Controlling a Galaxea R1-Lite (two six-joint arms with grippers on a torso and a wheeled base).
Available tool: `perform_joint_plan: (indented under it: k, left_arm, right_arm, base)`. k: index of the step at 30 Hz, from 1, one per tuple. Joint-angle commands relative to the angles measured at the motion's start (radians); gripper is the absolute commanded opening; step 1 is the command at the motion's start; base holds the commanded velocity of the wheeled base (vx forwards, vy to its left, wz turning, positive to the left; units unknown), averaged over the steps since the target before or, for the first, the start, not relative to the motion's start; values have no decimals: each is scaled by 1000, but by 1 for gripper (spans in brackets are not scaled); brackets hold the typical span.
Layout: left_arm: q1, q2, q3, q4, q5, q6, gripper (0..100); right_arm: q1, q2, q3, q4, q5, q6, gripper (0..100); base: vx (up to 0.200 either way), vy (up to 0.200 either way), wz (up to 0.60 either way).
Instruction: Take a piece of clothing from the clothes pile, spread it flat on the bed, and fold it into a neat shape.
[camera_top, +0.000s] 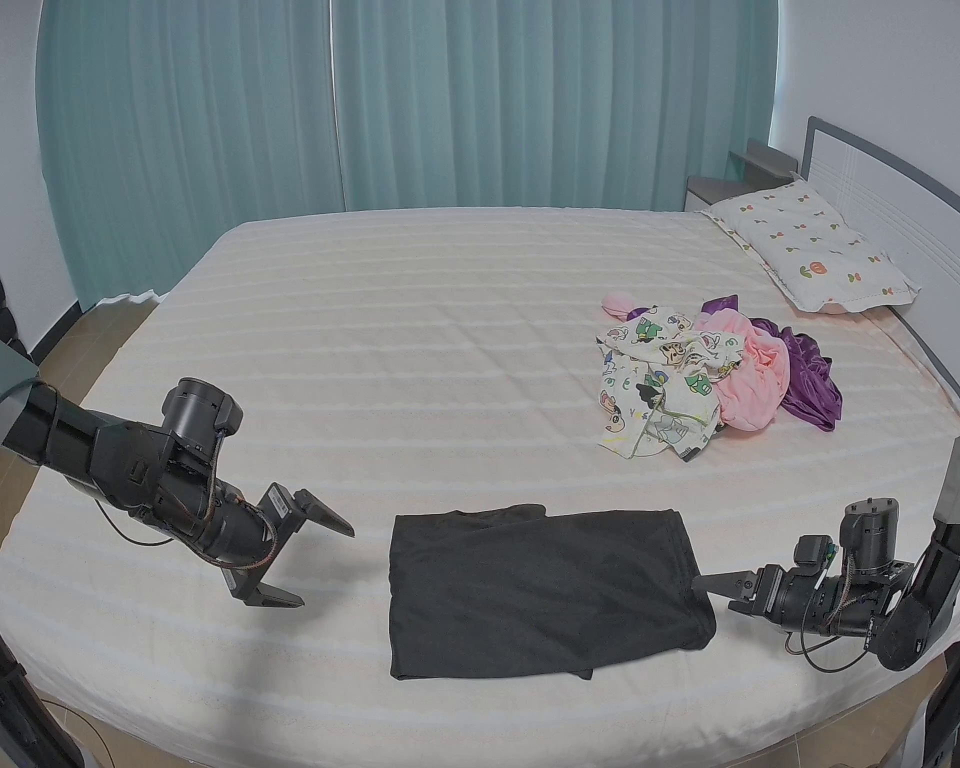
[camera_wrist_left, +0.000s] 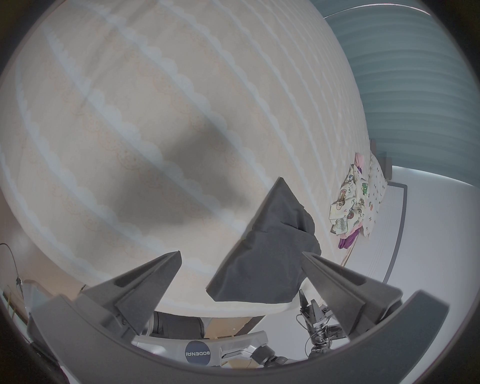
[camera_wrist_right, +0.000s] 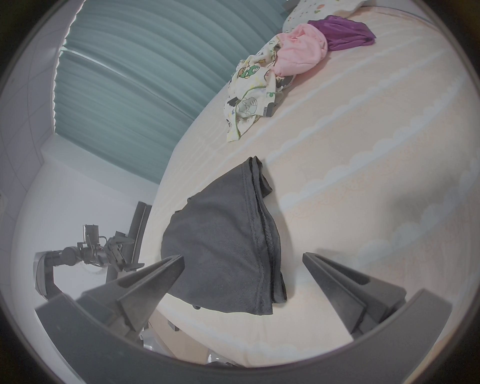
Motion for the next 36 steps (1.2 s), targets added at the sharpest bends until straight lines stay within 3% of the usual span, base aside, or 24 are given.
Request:
perform_joint_plan:
  k: [1, 10, 14, 17, 21, 24, 27, 36]
  left_arm:
    - [-26, 0, 5, 3, -2, -1, 100]
    - [-52, -1, 20, 1, -2, -1, 100]
    - [-57, -3, 20, -1, 0, 0, 100]
    - [-43, 6, 43, -97, 9, 17, 100]
    - [-29, 32, 81, -214, 67, 79, 100]
    - [-31, 85, 126, -306, 138, 247, 100]
    - [-35, 103, 135, -313, 141, 335, 100]
    - [-54, 158, 100, -335, 127, 372, 100]
  right_arm:
    - [-8, 16, 34, -45, 0, 22, 100]
    - [-22, 54, 51, -94, 0, 24, 100]
    - [-22, 52, 53, -100, 0, 22, 100]
    - [-22, 51, 63, -108, 0, 22, 100]
    - [-18, 51, 73, -122, 0, 24, 100]
    - [-18, 54, 88, -145, 0, 22, 100]
    - [-15, 54, 89, -148, 0, 22, 100]
    - [-12, 55, 89, -148, 0, 22, 100]
  base:
    - [0, -200, 0]
    - [0, -200, 0]
    - [0, 0, 0]
    - [0, 0, 0]
    - [0, 0, 0]
    - [0, 0, 0]
    - [0, 0, 0]
    - [0, 0, 0]
